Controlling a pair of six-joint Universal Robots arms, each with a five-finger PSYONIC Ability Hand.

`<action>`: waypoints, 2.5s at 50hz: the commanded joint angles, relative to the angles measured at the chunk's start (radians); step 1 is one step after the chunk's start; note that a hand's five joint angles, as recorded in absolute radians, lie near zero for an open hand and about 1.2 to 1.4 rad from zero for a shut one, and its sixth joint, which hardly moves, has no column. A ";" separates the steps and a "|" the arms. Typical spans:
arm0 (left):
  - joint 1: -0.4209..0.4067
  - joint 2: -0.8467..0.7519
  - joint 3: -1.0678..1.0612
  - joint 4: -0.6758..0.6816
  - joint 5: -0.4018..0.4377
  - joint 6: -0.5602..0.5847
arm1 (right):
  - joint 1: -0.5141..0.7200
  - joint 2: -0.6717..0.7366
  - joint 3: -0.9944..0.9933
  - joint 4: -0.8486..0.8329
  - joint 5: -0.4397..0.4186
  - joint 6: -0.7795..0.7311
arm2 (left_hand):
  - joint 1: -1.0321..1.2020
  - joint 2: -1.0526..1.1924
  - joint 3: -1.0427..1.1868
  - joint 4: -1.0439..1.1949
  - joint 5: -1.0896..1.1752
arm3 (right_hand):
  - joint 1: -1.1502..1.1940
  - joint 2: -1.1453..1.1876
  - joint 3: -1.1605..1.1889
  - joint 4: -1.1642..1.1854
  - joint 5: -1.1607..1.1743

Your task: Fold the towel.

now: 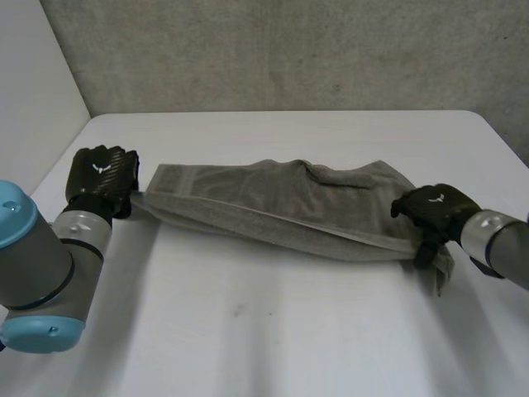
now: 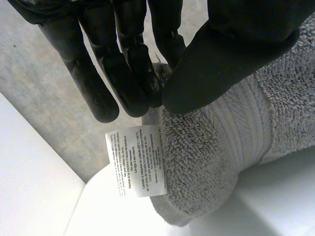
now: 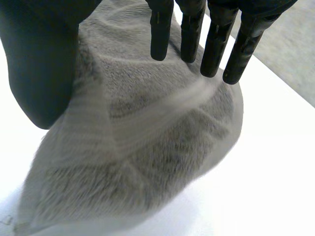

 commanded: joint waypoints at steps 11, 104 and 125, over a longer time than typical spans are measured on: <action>0.006 0.013 -0.022 0.000 -0.003 -0.004 | -0.180 -0.117 0.354 -0.276 0.002 0.186 | 0.206 0.178 0.180 0.178 0.185 | 0.270 0.219 0.244 0.251 0.250; 0.088 -0.160 0.372 -0.068 0.149 -0.090 | 0.098 -0.037 -0.286 -0.159 0.094 0.157 | 0.206 0.178 0.180 0.178 0.185 | 1.074 1.023 1.048 1.054 1.053; 0.149 0.099 -0.114 -0.381 0.146 0.178 | -0.058 -0.171 0.115 0.406 0.077 -0.349 | 0.206 0.178 0.180 0.178 0.185 | 1.074 1.023 1.048 1.054 1.053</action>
